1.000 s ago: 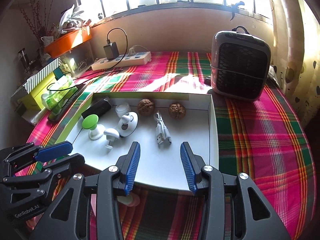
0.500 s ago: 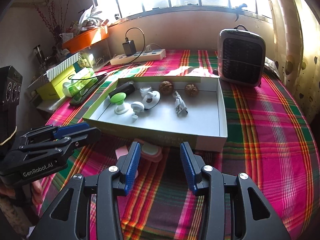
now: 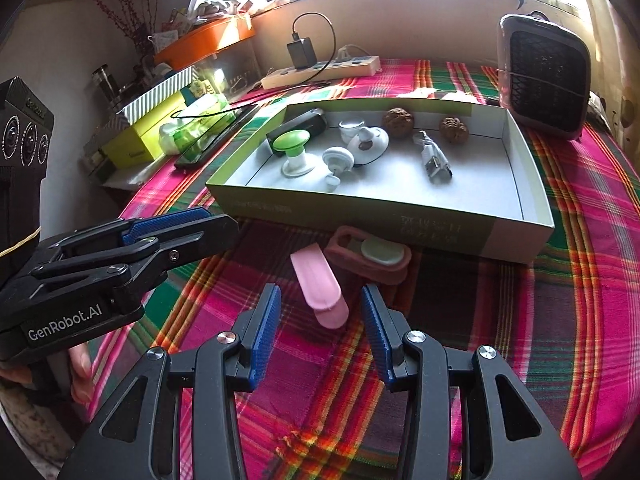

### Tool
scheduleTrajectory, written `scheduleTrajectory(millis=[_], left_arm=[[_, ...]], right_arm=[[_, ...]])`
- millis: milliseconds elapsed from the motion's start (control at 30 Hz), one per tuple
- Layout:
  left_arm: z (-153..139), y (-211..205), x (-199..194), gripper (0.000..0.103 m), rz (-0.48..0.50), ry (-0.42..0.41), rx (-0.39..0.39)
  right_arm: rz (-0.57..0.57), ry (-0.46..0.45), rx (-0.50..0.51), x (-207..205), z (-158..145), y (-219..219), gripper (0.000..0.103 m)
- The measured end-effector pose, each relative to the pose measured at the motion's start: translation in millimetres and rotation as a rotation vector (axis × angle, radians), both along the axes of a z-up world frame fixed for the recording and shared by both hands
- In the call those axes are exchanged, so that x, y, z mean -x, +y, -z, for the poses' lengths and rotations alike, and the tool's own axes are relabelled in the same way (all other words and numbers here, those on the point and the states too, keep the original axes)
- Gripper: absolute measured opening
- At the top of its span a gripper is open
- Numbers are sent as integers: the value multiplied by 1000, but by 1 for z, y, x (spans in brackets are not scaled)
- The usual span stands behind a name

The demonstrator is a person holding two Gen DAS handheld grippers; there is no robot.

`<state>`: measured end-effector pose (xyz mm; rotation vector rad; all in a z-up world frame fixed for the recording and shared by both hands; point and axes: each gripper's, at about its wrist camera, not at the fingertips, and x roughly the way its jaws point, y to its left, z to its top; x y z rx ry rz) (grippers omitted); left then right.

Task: Organize objects
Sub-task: 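Move both open tools toward the two pink clips beside the box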

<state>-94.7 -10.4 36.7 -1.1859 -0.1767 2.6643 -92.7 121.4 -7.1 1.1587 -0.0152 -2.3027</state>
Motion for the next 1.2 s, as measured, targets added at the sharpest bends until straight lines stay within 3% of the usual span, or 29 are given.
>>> scheduleTrajectory(millis=[433, 833, 1200], left_arm=[[3, -10, 4, 32, -20, -13, -8], [10, 16, 5, 38, 81, -51, -27], [23, 40, 9, 39, 118, -85, 32]], right_arm=[[-88, 14, -2, -9, -2, -12, 43], [71, 40, -92, -1, -3, 44, 43], [96, 55, -117, 8, -5, 52, 43]])
